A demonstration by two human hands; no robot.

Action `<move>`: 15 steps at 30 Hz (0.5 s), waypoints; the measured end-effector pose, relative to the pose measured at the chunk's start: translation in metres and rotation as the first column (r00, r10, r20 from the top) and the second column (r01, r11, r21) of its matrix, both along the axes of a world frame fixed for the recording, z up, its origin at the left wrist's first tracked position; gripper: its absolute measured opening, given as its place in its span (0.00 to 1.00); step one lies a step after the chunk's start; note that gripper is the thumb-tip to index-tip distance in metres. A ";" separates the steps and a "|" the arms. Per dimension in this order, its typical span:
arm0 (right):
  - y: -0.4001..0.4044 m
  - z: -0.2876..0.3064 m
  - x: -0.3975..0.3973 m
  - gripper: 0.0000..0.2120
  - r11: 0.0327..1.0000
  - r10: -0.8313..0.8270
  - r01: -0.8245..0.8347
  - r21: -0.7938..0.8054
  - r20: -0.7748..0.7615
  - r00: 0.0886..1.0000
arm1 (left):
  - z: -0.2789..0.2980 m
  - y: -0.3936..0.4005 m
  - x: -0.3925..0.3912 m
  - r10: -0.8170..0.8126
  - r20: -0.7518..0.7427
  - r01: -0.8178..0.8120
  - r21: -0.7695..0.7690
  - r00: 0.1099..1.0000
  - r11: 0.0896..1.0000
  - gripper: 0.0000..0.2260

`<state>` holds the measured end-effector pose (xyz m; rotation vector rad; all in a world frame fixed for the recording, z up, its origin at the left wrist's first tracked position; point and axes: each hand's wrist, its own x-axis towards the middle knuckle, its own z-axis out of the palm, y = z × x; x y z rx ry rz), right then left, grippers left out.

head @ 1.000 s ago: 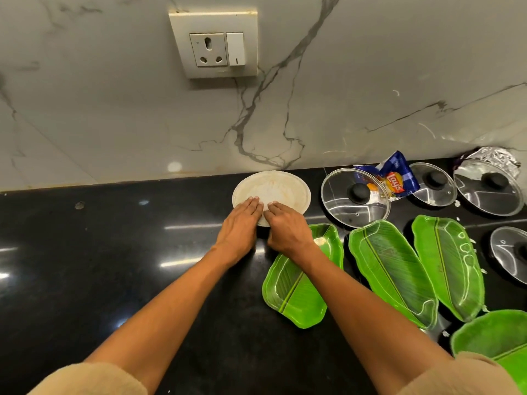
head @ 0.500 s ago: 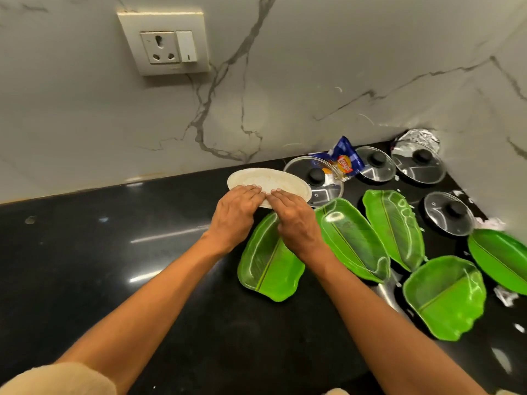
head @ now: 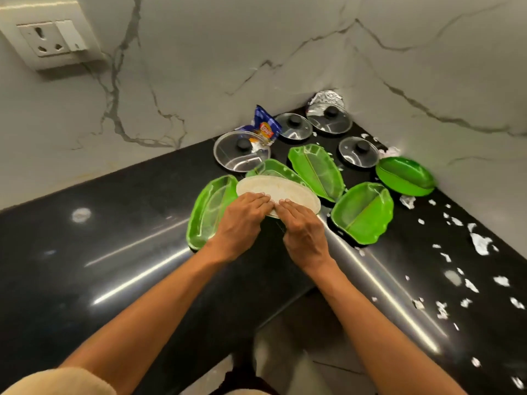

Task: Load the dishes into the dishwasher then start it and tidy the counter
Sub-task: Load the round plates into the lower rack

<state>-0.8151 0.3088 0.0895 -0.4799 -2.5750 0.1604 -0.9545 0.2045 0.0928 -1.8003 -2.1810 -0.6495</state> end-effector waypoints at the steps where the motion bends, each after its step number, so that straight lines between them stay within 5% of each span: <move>1: -0.001 -0.003 0.015 0.25 1.000 -0.025 0.025 -0.015 0.009 1.000 | 0.001 0.002 0.012 -0.021 0.003 0.021 -0.009 1.000 1.000 0.19; 15: -0.094 -0.039 0.276 0.24 0.913 -0.394 0.393 -0.111 0.010 0.919 | -0.025 -0.027 0.242 -0.403 0.001 0.402 -0.095 0.915 0.911 0.17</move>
